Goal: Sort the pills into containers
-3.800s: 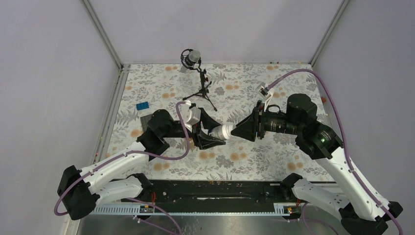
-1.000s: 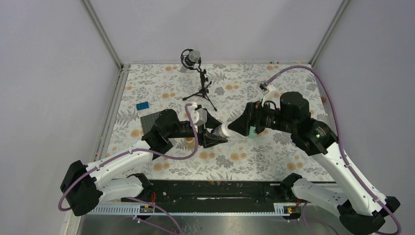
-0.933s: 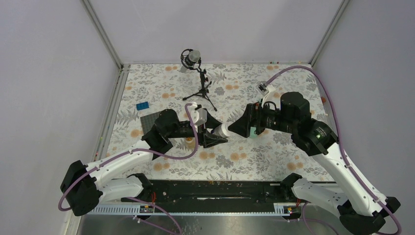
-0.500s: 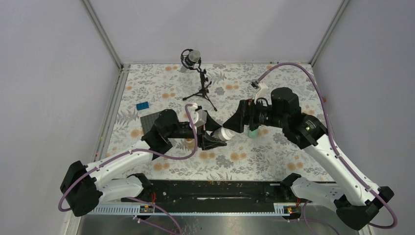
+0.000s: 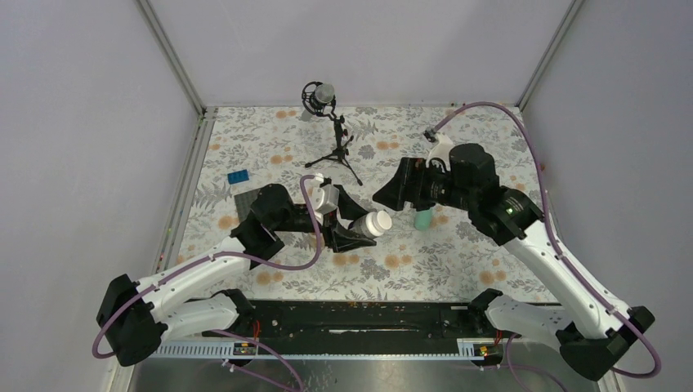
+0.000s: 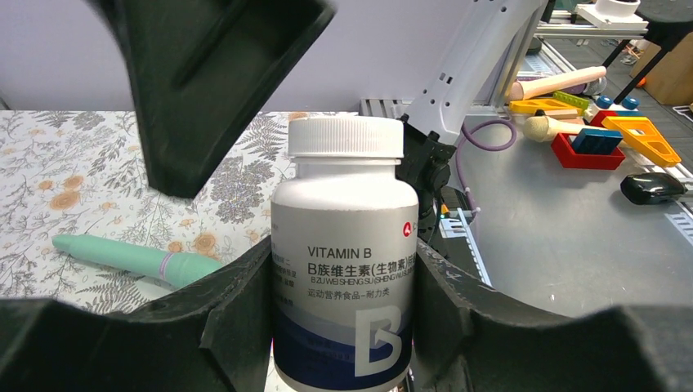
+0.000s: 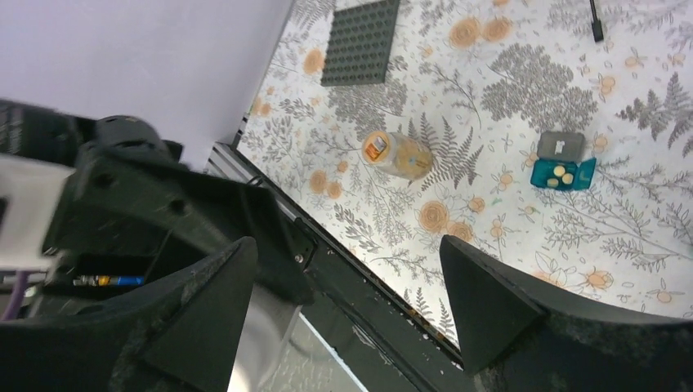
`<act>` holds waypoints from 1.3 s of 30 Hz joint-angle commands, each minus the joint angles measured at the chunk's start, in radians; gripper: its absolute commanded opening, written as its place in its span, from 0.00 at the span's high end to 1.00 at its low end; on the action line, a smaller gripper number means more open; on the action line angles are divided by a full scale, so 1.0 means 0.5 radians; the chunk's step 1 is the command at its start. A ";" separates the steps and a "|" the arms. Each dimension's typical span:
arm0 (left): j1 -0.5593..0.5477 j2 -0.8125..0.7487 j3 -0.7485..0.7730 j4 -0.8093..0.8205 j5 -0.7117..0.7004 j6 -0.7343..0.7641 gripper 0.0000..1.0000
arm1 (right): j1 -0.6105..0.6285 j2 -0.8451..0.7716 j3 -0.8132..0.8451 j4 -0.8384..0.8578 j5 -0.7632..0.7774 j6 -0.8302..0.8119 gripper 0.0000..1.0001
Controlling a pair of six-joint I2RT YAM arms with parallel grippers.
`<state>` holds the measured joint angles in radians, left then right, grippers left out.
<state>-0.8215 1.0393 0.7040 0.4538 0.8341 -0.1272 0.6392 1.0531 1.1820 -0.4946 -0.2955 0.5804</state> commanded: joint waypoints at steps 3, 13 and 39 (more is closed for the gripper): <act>0.007 0.017 0.055 -0.012 -0.078 0.037 1.00 | -0.013 -0.203 0.109 0.083 -0.297 -0.357 0.09; 0.008 0.071 0.125 -0.079 -0.051 0.033 1.00 | -0.011 -0.140 0.152 -0.142 -0.643 -0.693 0.09; 0.017 -0.005 0.182 -0.188 -0.202 0.008 1.00 | -0.048 -0.141 0.305 -0.269 0.118 -0.616 0.10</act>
<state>-0.8158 1.0252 0.7357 0.3405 0.7753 -0.1246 0.6243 1.0718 1.2747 -0.6369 -0.1780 0.3790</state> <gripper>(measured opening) 0.529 0.884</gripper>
